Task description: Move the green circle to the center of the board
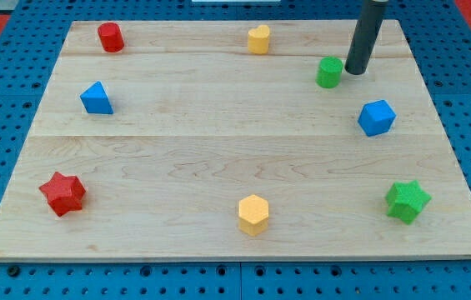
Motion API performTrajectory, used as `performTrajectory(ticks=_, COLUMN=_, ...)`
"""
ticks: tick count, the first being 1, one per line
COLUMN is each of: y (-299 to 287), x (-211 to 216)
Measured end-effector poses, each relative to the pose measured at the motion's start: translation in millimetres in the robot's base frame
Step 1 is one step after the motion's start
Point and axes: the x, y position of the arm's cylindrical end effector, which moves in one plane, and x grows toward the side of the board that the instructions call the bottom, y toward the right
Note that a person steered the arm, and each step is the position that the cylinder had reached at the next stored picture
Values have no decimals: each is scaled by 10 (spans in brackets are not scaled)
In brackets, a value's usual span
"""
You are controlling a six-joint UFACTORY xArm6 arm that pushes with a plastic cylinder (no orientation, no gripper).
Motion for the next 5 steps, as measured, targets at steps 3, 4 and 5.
performTrajectory(ticks=3, y=161, x=0)
performTrajectory(ticks=4, y=120, x=0)
performTrajectory(ticks=5, y=-302, x=0)
